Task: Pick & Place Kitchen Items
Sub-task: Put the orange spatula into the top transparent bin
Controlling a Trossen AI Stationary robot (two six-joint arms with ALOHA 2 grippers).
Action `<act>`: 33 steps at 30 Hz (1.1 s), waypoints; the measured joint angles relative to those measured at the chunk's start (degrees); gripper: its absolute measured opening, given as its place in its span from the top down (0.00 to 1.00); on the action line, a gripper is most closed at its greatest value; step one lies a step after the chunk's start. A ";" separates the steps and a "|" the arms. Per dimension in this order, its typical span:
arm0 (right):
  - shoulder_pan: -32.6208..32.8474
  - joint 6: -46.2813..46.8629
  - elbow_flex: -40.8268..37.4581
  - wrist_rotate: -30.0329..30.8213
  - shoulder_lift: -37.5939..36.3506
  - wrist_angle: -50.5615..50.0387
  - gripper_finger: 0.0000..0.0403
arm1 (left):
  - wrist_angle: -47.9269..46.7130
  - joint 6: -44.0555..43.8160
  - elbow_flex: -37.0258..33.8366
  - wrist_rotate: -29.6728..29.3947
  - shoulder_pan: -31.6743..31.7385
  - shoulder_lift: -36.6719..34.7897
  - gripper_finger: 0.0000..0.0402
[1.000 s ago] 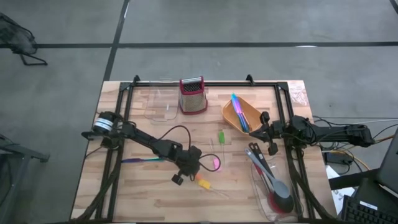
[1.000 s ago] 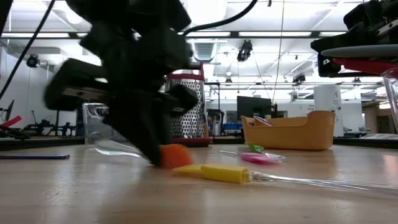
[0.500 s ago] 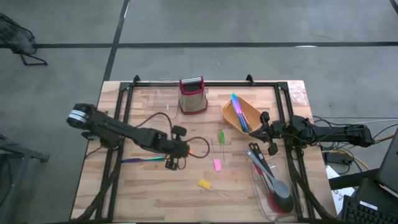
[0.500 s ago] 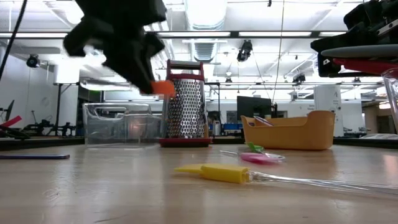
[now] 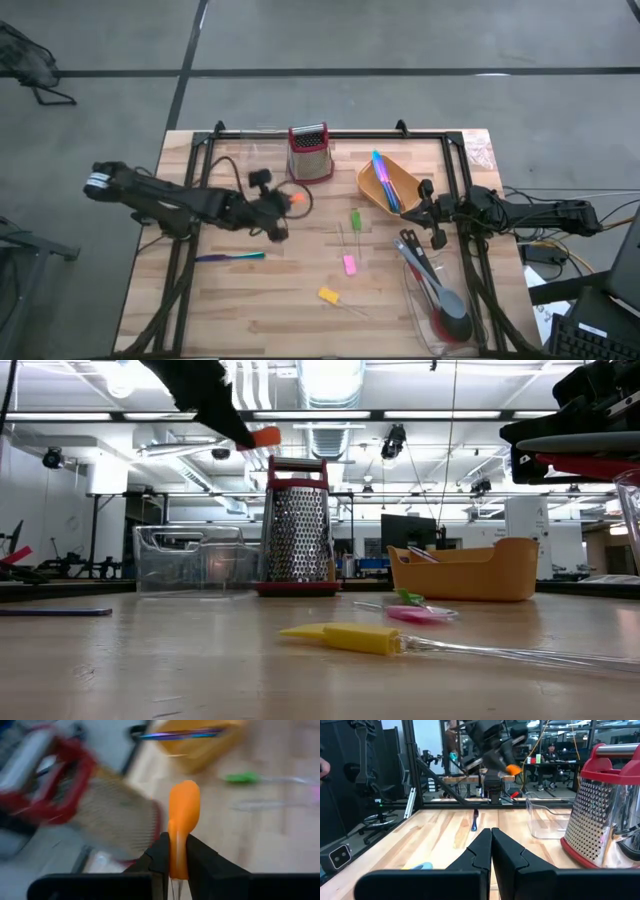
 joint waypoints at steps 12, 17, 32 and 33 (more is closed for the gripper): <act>0.00 0.00 -0.02 0.00 -0.02 0.01 0.98 | -5.80 -12.91 0.00 -15.64 5.80 -5.76 0.89; 0.00 0.00 -0.02 0.00 -0.02 0.01 0.98 | -5.76 -16.08 0.00 -19.25 11.51 -5.67 0.89; 0.00 0.00 -0.02 0.00 0.00 0.00 0.98 | 7.33 -17.14 -5.68 -0.24 35.77 -2.02 0.88; 0.00 0.00 -0.02 0.01 0.00 0.02 0.98 | 7.68 -17.04 -6.16 1.32 36.84 -1.46 0.88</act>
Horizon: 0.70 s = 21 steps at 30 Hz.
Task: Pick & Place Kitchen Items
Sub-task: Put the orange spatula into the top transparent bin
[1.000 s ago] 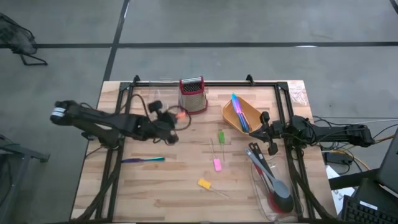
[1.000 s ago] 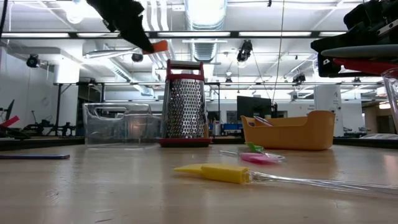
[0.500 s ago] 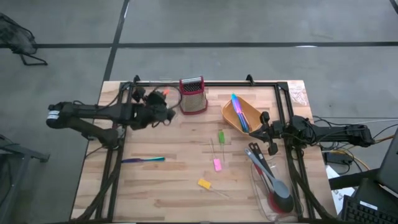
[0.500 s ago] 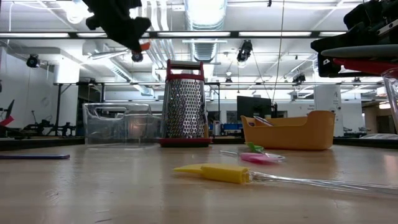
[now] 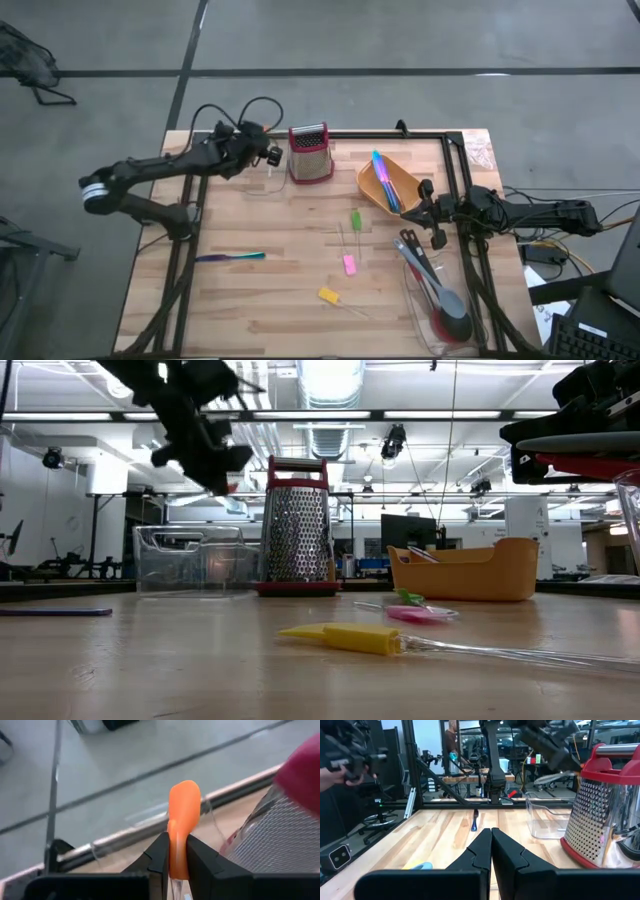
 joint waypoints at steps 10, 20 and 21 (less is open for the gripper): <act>0.00 0.00 0.00 0.00 0.00 -0.01 0.98 | 4.35 -3.90 -5.94 6.69 4.35 6.14 0.87; 0.00 0.00 0.00 0.01 0.02 0.00 0.98 | 6.96 -3.89 -7.39 7.58 4.51 9.85 0.87; 0.00 0.00 0.00 0.01 0.02 0.00 0.98 | 6.92 -3.90 -7.39 7.67 4.51 10.14 0.87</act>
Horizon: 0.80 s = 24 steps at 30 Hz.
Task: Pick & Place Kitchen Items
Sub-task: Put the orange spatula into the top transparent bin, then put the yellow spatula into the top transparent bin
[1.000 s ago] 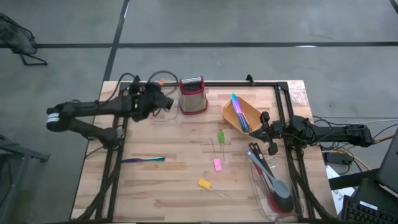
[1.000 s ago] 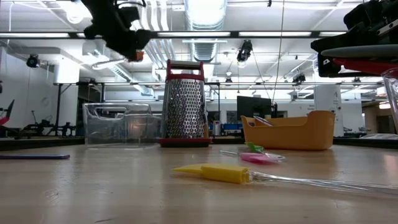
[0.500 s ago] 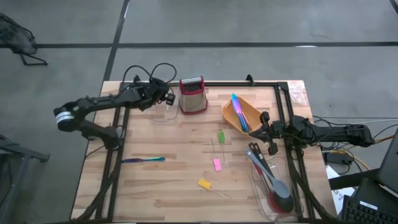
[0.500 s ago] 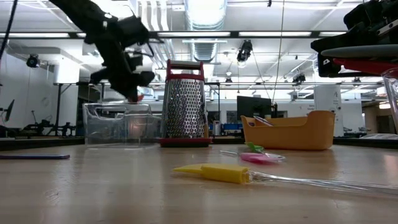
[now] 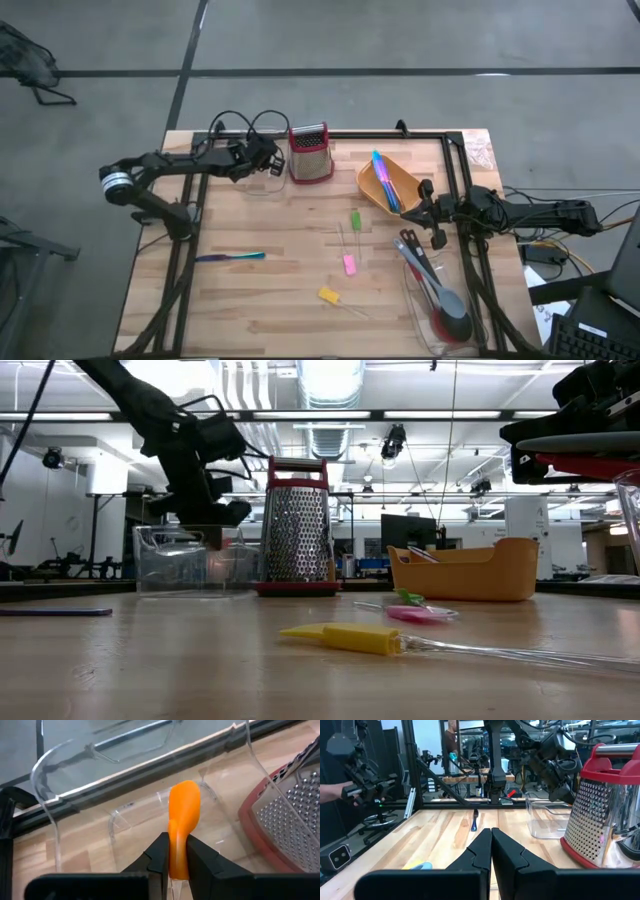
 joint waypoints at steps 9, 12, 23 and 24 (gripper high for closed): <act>0.00 0.00 0.00 0.00 0.00 -0.01 0.98 | 0.53 0.01 0.00 -0.02 0.02 0.92 0.81; 0.00 0.00 0.00 -0.01 0.00 -0.02 0.98 | 0.31 0.00 0.00 0.04 0.02 0.80 0.72; 0.00 0.00 0.00 0.00 0.02 -0.02 0.98 | 0.03 6.58 0.06 0.30 -0.33 -1.69 0.51; 0.00 0.00 0.00 0.00 0.02 0.01 0.98 | 0.03 7.22 0.17 0.27 -0.53 -2.22 0.51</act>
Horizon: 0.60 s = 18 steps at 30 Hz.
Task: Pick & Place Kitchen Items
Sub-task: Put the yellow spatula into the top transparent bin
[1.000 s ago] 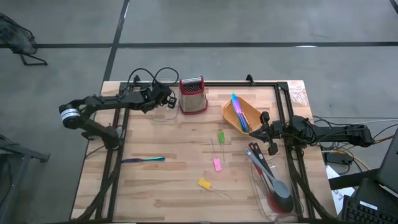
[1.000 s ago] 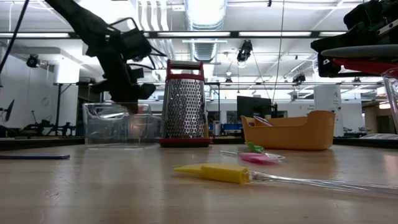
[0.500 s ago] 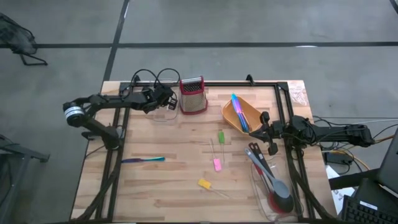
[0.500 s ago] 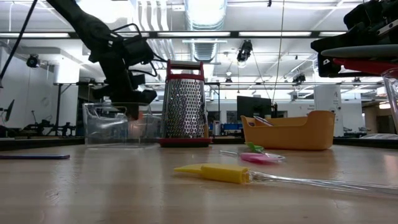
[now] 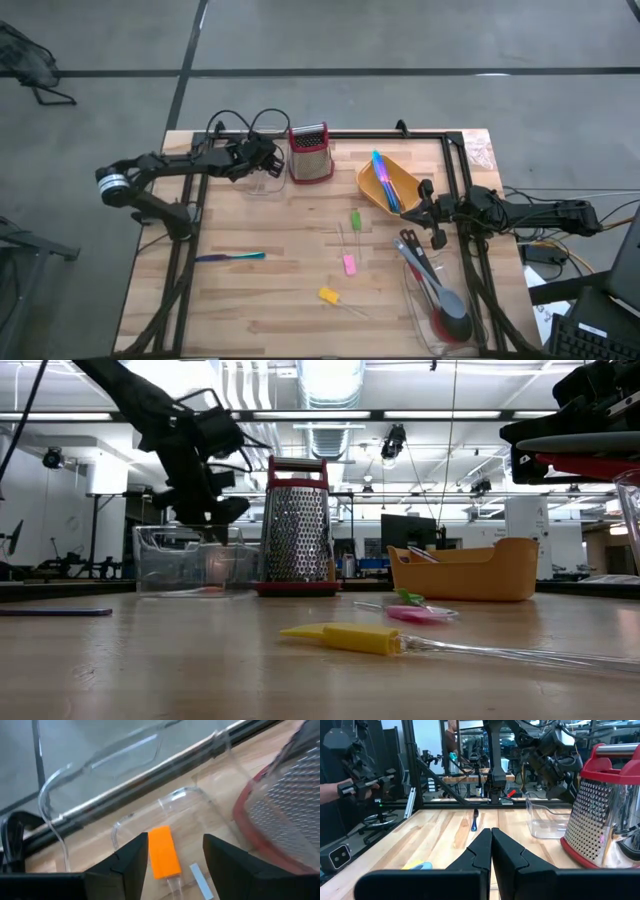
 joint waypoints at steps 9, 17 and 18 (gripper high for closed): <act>0.00 0.00 0.00 0.00 0.00 -0.01 0.98 | 0.00 3.94 1.83 0.81 -5.47 -6.88 0.51; 0.00 0.00 0.00 0.00 0.00 -0.02 0.98 | 1.09 8.46 2.86 3.03 -16.93 -11.43 0.51; 0.00 0.00 0.00 0.00 0.00 0.00 0.98 | 1.09 8.48 2.86 3.10 -18.60 -11.86 0.51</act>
